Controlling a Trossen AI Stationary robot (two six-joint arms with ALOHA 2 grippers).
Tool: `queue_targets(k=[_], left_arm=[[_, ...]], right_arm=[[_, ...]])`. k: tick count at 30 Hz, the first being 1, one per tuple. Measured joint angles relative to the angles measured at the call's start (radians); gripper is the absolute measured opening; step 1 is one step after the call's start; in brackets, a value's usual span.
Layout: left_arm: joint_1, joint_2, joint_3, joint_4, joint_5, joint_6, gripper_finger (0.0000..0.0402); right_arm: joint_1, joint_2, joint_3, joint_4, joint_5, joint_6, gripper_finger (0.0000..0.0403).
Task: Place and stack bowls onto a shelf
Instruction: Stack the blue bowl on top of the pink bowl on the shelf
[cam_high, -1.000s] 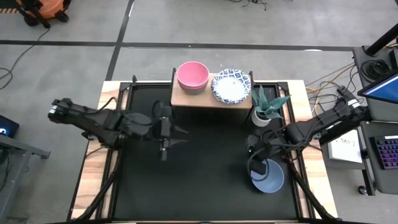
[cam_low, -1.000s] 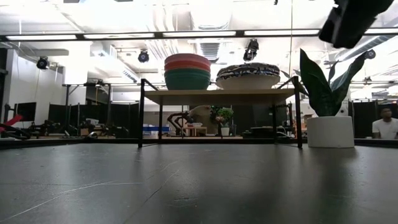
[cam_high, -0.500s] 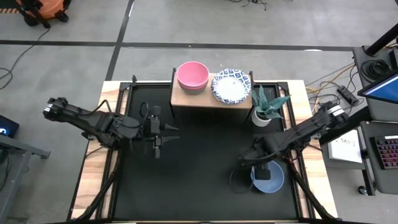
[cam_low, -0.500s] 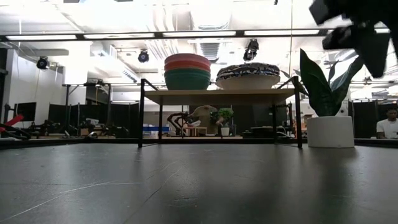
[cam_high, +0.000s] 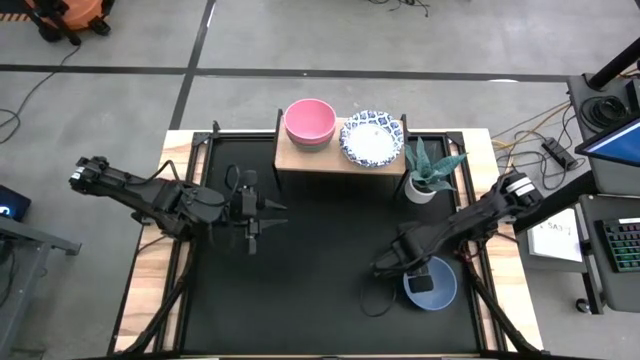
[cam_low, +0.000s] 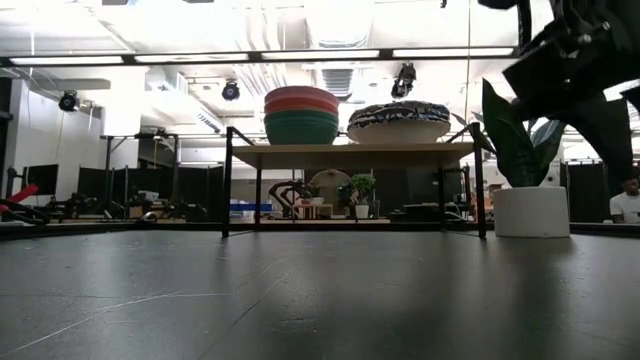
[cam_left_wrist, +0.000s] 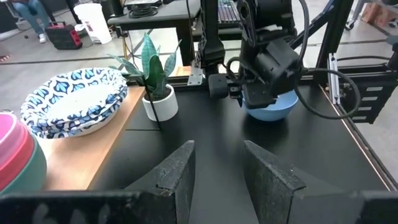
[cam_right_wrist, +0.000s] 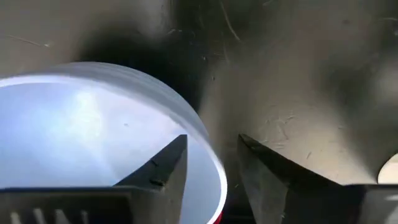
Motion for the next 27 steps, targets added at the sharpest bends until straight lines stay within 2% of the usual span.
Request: queue_targets(k=[10, 19, 27], left_arm=[[0.0, 0.003, 0.0, -0.008, 0.0, 0.005, 0.0115], [0.0, 0.003, 0.0, -0.011, -0.007, 0.021, 0.0115], [0.0, 0.002, 0.0, -0.036, -0.016, 0.038, 0.0115]], right_arm=[[-0.002, 0.012, -0.048, 0.061, -0.025, -0.022, 0.0019], [-0.021, -0.04, -0.002, 0.068, -0.044, 0.113, 0.0009], [-0.117, -0.065, 0.206, 0.072, -0.052, 0.319, 0.0009]])
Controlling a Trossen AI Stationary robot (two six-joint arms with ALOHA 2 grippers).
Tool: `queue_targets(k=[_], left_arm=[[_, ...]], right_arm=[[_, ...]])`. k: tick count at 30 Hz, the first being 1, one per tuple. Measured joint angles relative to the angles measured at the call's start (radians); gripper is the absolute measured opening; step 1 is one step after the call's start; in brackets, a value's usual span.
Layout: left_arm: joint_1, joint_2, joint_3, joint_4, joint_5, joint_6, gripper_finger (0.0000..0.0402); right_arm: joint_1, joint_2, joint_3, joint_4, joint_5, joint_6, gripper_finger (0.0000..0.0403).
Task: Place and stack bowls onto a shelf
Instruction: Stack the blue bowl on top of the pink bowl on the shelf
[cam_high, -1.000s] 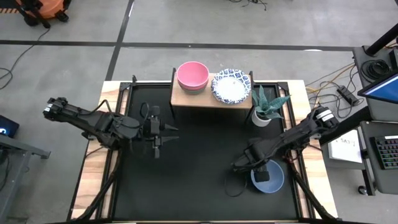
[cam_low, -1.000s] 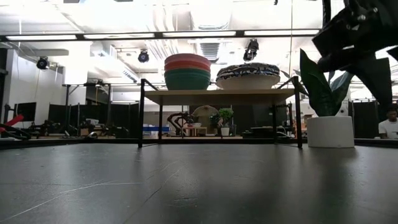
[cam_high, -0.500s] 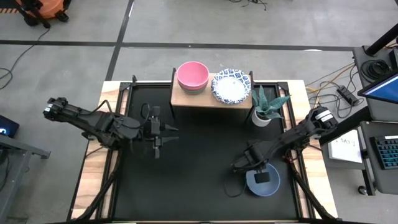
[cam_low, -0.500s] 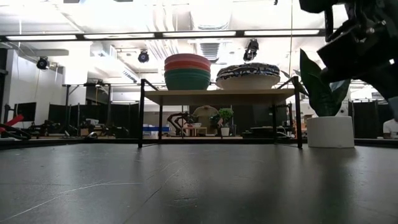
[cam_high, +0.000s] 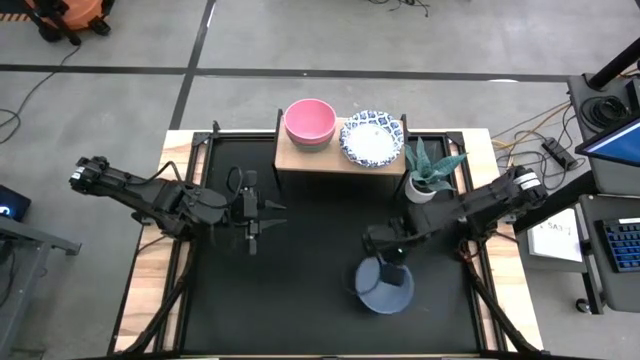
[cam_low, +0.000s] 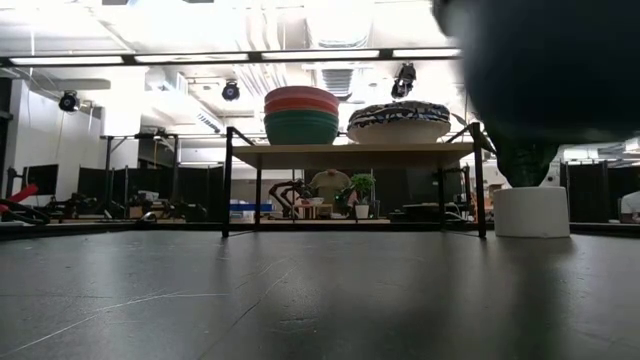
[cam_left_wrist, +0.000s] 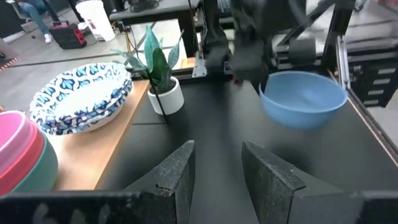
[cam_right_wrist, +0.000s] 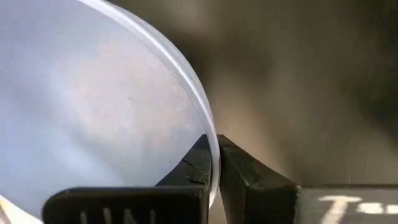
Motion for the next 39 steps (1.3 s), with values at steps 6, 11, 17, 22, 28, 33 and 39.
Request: queue_targets(k=[6, 11, 17, 22, 28, 33, 39], left_arm=[[-0.011, -0.009, 0.0, -0.034, -0.002, -0.005, 0.0115], [-0.054, -0.035, 0.0, -0.044, -0.002, -0.011, 0.0115], [-0.138, -0.075, -0.005, -0.085, -0.142, -0.041, 0.0115], [-0.2, -0.107, -0.033, -0.094, -0.225, -0.064, 0.0115], [-0.216, -0.14, -0.087, -0.094, -0.237, -0.102, 0.0115], [-0.216, -0.144, -0.098, -0.094, -0.238, -0.101, 0.0115], [-0.216, -0.146, -0.104, -0.098, -0.237, -0.097, 0.0115]], right_arm=[[-0.084, 0.003, 0.227, 0.003, 0.062, 0.034, 0.0009], [-0.172, 0.003, 0.423, 0.005, 0.132, 0.037, 0.0009], [-0.333, 0.004, 0.587, 0.004, 0.202, 0.135, 0.0009], [-0.517, 0.004, 0.652, 0.032, 0.203, 0.17, 0.0008], [-0.748, 0.011, 0.665, 0.083, 0.088, 0.157, 0.0008], [-0.874, 0.08, 0.682, 0.14, -0.04, 0.142, 0.0008], [-0.934, 0.214, 0.769, 0.154, -0.133, 0.107, 0.0008]])
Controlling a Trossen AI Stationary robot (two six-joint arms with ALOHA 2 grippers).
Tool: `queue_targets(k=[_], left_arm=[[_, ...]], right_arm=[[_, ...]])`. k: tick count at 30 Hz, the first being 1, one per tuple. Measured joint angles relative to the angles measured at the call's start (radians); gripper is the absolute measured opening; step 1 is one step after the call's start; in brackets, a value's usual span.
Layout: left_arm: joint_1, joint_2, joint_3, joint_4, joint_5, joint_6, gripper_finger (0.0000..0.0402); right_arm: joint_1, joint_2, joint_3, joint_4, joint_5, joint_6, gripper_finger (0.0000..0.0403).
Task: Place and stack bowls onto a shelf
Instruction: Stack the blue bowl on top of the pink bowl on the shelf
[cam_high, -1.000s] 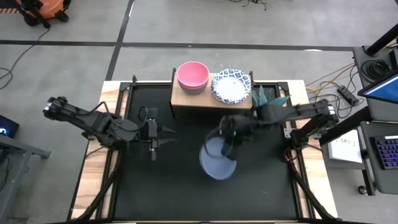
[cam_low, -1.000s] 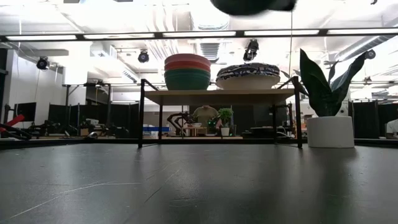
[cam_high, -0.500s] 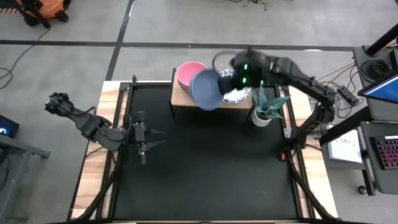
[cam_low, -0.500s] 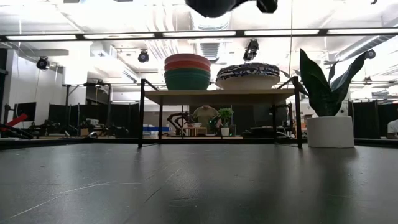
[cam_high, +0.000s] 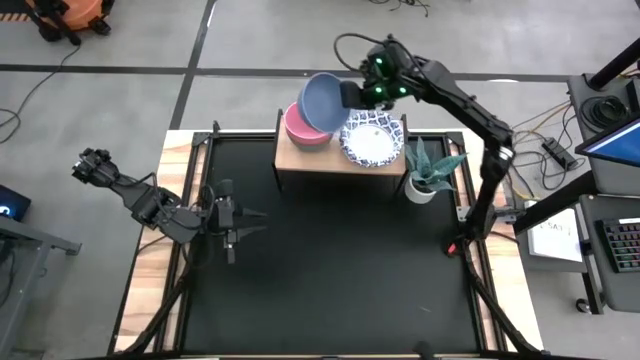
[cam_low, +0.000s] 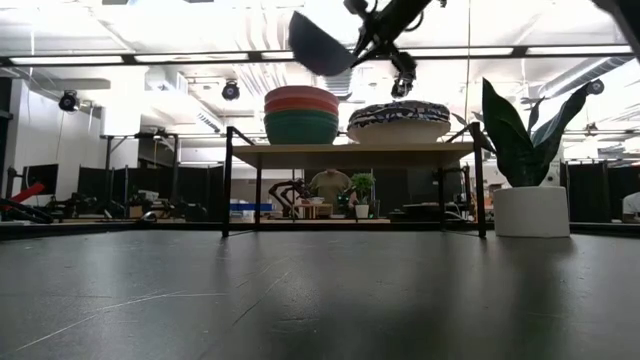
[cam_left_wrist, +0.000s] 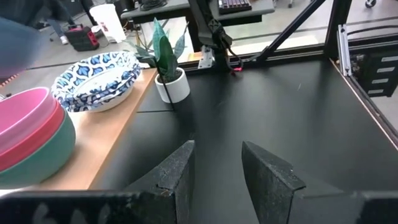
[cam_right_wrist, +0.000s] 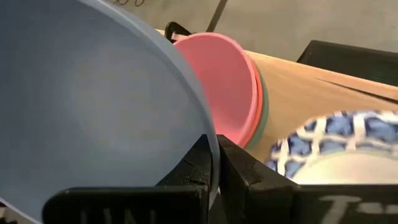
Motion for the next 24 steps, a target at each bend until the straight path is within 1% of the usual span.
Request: queue_targets(k=[4, 10, 13, 17, 21, 24], left_arm=[[0.0, -0.001, -0.001, -0.015, 0.0, -0.001, 0.0115], [0.0, -0.001, -0.001, -0.028, 0.0, -0.009, 0.0115], [0.0, -0.001, -0.001, -0.034, 0.0, -0.009, 0.0115], [0.0, -0.001, -0.001, -0.039, 0.0, -0.009, 0.0115], [0.0, -0.001, -0.001, -0.039, 0.0, -0.009, 0.0115], [0.0, -0.001, -0.001, -0.039, 0.0, -0.009, 0.0115]], right_arm=[[-0.016, 0.091, 0.081, -0.013, -0.02, -0.013, 0.0008], [-0.019, 0.206, 0.223, -0.104, -0.034, -0.066, 0.0008], [-0.019, 0.218, 0.223, -0.092, -0.031, -0.065, 0.001], [-0.019, 0.211, 0.223, -0.094, 0.04, -0.101, 0.0023], [-0.019, 0.203, 0.223, -0.097, 0.064, -0.122, 0.0049], [-0.019, 0.202, 0.223, -0.096, 0.064, -0.127, 0.0073]])
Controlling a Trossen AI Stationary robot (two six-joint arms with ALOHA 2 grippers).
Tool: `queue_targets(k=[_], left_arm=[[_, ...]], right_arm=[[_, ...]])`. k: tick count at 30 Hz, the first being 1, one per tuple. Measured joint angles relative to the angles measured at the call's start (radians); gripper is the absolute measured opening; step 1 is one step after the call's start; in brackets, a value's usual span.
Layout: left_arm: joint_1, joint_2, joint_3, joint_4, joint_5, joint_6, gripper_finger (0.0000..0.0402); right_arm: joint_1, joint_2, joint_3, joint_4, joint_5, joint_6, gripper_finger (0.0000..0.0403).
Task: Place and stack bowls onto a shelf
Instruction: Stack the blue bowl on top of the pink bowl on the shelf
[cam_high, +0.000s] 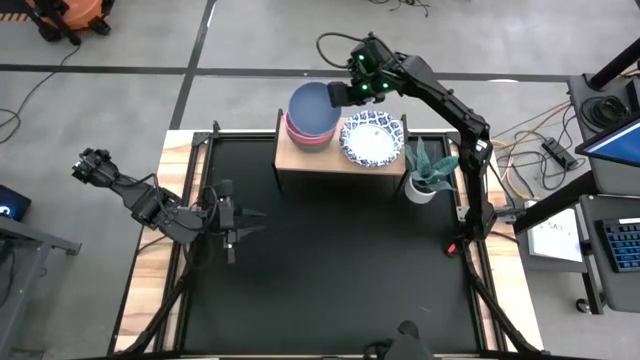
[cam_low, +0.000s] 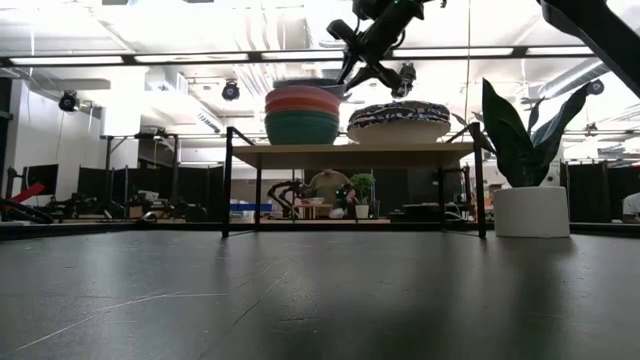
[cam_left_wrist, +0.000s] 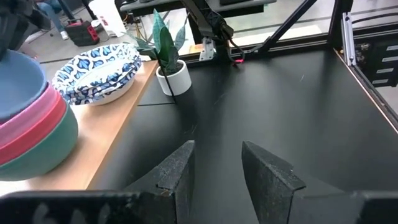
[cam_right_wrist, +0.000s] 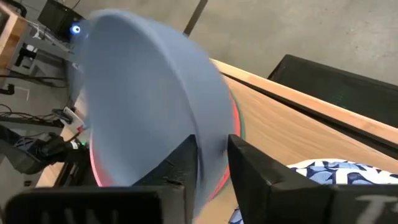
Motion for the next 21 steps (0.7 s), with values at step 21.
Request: queue_targets(k=[21], left_arm=[[0.0, 0.0, 0.0, 0.002, -0.051, -0.012, 0.0115]], right_arm=[[0.002, -0.019, 0.0, 0.094, 0.03, -0.114, 0.0065]])
